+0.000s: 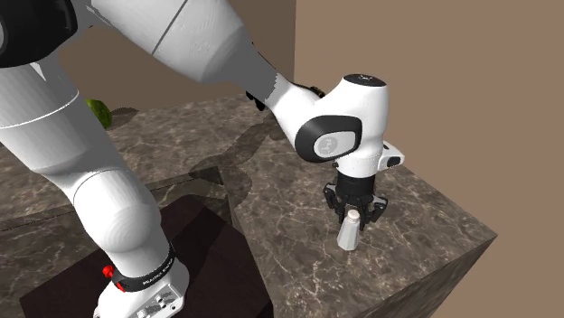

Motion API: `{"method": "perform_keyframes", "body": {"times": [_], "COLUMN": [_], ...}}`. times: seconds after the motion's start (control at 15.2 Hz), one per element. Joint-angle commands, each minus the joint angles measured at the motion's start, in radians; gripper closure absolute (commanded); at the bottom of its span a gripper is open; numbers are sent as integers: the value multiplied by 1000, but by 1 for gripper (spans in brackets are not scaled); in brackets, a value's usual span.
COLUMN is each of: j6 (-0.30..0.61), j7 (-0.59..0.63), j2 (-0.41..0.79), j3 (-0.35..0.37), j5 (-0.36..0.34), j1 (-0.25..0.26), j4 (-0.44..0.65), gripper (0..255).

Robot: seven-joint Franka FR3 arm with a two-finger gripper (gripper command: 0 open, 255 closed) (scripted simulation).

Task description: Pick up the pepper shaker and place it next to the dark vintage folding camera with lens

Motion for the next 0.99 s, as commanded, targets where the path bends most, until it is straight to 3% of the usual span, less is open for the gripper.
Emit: {"method": "perform_keyframes", "body": {"times": [0.0, 0.92], "j6": [-15, -227], "j7": [5, 41], "j2": [-11, -135], "j3": [3, 47], "j5": [-7, -58], "j1": [-1, -14], "j4": [5, 104], "gripper": [255, 255]}}
